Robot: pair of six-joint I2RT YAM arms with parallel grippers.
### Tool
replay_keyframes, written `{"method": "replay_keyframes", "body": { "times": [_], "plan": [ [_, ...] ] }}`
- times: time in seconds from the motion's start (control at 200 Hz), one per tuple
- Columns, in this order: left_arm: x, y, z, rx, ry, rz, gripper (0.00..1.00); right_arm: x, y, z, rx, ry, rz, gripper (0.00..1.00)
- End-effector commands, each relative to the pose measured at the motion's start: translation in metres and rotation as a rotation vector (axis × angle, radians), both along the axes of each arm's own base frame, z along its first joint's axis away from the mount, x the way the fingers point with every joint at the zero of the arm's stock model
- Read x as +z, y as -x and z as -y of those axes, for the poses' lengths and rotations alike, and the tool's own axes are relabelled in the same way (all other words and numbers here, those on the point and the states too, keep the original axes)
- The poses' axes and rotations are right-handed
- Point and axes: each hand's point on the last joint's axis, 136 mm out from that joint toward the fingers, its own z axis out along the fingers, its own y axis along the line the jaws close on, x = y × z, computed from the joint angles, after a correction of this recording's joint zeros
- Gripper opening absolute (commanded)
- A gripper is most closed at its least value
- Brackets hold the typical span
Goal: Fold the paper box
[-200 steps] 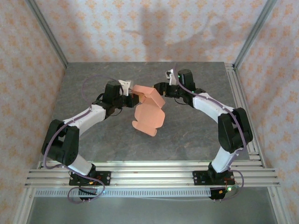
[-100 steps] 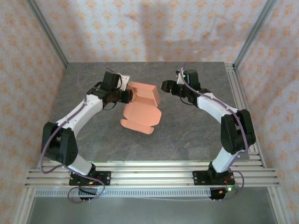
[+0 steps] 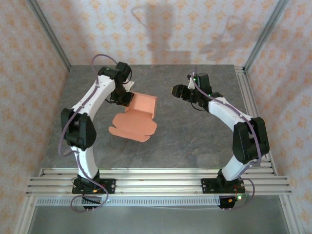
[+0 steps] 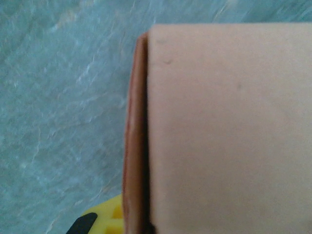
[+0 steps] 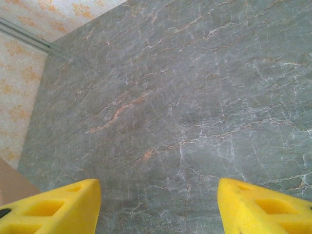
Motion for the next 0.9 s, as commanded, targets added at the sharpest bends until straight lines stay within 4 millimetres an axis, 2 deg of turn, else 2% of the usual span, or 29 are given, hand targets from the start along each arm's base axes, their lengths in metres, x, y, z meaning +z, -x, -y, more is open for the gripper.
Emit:
{"method": "replay_keyframes", "body": {
  "times": [0.0, 0.19, 0.425, 0.661, 0.821, 0.896],
  "plan": [
    [-0.008, 0.040, -0.025, -0.094, -0.149, -0.225, 0.00, -0.004, 0.000, -0.003, 0.000, -0.026, -0.012, 0.65],
    [-0.024, 0.044, -0.035, -0.132, -0.215, -0.330, 0.00, -0.022, -0.008, -0.007, 0.017, -0.006, -0.052, 0.65],
    [-0.060, 0.041, -0.050, -0.168, -0.387, -0.421, 0.00, -0.027, -0.014, -0.009, 0.030, 0.012, -0.062, 0.65],
    [-0.076, 0.039, -0.044, -0.220, -0.426, -0.455, 0.00, -0.032, -0.011, -0.005, 0.034, 0.046, -0.063, 0.65],
    [-0.079, 0.036, -0.041, -0.225, -0.436, -0.458, 0.18, -0.032, -0.010, -0.005, 0.036, 0.046, -0.057, 0.65],
    [-0.077, 0.036, -0.038, -0.231, -0.436, -0.453, 0.23, -0.033, -0.009, -0.004, 0.041, 0.050, -0.054, 0.66]
  ]
}}
